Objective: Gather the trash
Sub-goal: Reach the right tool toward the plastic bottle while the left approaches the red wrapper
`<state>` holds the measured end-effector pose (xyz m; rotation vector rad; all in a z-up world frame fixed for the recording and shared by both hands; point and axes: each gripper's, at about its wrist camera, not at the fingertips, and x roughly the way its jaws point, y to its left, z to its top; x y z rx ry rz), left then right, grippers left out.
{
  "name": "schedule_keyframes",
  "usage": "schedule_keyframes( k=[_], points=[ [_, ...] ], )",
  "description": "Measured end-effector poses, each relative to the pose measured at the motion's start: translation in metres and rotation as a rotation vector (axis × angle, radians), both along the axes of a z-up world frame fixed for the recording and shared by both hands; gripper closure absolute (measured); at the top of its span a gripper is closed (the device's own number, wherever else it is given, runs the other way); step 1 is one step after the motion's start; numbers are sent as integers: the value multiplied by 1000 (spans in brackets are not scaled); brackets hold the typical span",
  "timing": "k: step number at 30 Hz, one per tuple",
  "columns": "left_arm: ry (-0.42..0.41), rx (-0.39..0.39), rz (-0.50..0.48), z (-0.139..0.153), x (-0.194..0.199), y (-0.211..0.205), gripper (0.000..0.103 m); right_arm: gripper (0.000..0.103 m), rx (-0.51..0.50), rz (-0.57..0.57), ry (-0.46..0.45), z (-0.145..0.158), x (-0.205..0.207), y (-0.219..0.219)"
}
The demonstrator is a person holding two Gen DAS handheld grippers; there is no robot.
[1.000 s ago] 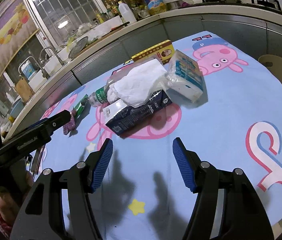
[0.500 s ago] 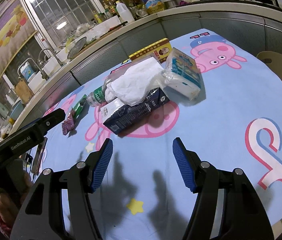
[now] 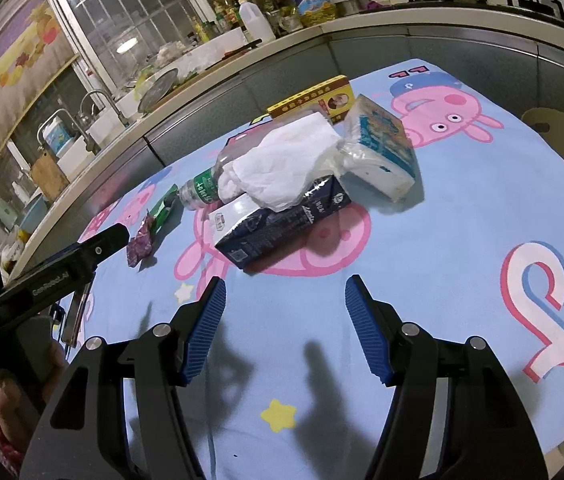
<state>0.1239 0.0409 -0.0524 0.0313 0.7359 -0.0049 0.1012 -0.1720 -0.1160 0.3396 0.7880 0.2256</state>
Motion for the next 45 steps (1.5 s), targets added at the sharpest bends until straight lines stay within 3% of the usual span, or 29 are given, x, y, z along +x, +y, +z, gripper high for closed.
schedule_keyframes(
  k=[17,28,35,40,45],
  points=[
    [29,-5,51,-14,13,30,5,41,-30,49,5,4,16,30],
    [52,-133,125,-27,31,100,9,41,-55,114,-8,5,37,55],
    [63,-82,157,-35,48,109,11,41,-38,176,-34,14,55,78],
    [68,-81,123,-38,60,103,11,41,-32,208,-62,25,73,94],
    [77,12,95,-48,72,84,19,41,-25,238,-96,39,102,112]
  ],
)
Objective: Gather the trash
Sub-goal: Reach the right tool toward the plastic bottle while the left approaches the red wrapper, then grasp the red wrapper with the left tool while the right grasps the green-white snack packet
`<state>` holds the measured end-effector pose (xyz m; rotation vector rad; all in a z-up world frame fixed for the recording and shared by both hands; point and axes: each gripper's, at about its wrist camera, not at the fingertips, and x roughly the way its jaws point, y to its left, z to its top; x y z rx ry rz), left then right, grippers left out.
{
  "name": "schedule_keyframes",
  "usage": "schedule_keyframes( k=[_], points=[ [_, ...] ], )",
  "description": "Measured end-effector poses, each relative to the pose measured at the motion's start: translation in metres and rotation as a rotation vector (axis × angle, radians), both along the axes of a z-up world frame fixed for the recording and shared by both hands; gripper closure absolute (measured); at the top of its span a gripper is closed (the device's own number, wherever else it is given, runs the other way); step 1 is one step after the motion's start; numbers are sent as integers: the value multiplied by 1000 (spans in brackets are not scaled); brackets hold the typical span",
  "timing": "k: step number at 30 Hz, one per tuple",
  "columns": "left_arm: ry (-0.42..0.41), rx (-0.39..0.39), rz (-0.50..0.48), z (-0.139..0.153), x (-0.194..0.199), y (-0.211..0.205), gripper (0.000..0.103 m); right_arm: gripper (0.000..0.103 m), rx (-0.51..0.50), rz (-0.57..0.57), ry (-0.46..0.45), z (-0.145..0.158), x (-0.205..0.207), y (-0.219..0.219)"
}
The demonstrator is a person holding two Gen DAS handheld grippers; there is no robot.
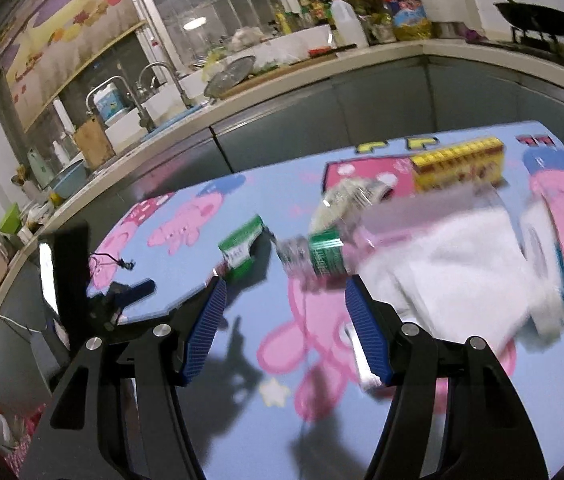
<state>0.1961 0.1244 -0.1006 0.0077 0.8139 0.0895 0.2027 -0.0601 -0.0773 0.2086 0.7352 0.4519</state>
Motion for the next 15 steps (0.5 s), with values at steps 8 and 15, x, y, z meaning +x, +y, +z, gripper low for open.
schedule_keyframes(
  k=[8,15],
  points=[
    [40,-3,12,-13,11,7,53,41,0,26,0,5,26,20],
    [50,-21,-4,-17,11,9,77,41,-55,68,28,-3,47,40]
  ],
)
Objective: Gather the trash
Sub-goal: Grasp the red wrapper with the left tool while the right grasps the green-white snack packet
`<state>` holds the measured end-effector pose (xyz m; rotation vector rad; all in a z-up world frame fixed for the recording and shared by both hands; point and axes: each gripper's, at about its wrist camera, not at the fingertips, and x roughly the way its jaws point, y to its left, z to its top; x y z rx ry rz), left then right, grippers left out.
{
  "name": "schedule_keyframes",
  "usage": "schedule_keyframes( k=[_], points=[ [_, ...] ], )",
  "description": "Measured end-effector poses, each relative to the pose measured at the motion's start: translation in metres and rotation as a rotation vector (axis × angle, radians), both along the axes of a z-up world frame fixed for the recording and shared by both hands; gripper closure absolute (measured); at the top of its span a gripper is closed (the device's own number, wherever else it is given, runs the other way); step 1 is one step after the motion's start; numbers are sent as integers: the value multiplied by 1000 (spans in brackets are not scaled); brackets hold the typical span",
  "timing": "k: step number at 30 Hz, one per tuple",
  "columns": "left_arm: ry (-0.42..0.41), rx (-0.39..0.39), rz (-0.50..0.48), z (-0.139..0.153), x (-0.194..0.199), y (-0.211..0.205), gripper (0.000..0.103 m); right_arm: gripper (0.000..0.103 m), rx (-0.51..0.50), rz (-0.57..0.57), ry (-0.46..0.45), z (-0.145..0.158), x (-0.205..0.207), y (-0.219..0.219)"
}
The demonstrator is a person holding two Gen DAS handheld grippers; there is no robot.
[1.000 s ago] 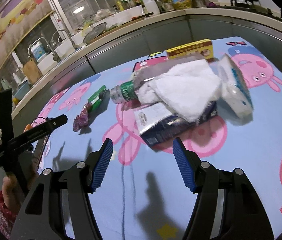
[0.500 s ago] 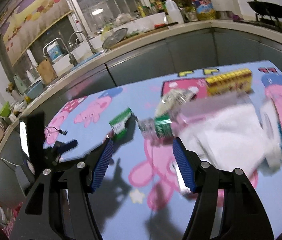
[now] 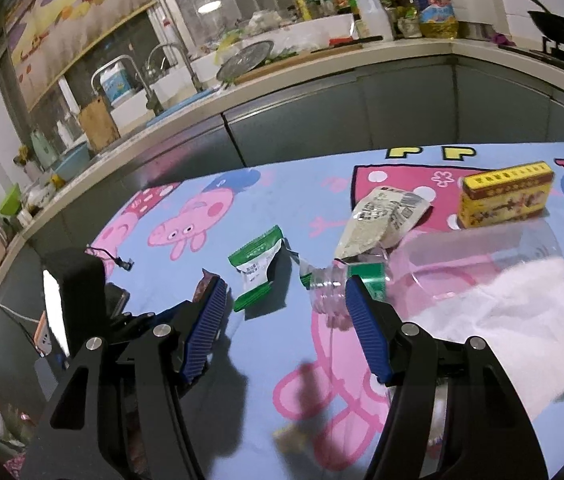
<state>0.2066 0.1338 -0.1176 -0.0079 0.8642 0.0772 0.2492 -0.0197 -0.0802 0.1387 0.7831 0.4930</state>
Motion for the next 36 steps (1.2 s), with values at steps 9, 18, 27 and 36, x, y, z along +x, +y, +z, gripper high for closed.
schedule_keyframes(
  k=[9,18,27,36],
  points=[
    [-10,-2,5,2,-3,0,85,39,-211,127,119,-22,75,54],
    [-11,-1,8,1,-5,1,85,39,-363,196,208,-56,108,90],
    [-11,0,22,0,-6,5,86,71,-371,204,181,-63,98,91],
    [-9,3,34,1,-12,7,87,101,-290,224,103,-44,79,86]
  ],
)
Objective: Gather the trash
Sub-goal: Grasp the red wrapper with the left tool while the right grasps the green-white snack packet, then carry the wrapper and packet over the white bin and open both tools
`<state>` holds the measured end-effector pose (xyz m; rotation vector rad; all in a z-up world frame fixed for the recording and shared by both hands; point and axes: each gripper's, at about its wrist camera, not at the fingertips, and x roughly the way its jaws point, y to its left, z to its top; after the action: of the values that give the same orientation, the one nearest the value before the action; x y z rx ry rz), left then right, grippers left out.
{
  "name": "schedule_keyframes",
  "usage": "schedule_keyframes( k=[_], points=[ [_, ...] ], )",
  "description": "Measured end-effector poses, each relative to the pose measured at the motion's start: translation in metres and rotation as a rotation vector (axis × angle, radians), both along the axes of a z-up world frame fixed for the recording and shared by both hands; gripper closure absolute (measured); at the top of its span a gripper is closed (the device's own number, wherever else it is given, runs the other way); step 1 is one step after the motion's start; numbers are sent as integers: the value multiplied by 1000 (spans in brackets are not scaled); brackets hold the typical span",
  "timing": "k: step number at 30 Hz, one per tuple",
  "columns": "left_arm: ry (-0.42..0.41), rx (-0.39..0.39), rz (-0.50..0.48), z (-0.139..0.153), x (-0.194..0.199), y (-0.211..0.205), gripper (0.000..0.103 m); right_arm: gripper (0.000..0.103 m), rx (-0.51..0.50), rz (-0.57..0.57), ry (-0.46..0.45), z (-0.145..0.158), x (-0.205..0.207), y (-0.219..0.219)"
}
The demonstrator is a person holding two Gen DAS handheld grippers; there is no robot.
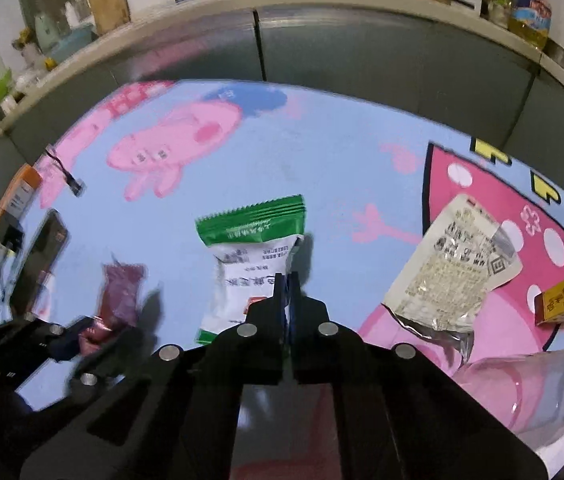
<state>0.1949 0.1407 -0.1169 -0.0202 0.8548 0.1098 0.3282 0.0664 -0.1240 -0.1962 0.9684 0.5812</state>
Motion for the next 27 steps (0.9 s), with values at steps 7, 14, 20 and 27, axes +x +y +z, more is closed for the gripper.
schedule_keyframes(
  k=[7,14,20,27],
  points=[
    [-19,-40,-6,8,-12,4,87,101,161,-18,-116,43,-33,-27],
    [-29,-183,-56,25,-28,4,88,102,283,-73,-153,69,-77,-80],
    [-53,-325,-200,48,-42,-24,88,102,365,-140,-234,87,-135,-152],
    [-28,-397,-431,75,-38,-107,88,102,383,-333,-353,88,-188,-258]
  ],
)
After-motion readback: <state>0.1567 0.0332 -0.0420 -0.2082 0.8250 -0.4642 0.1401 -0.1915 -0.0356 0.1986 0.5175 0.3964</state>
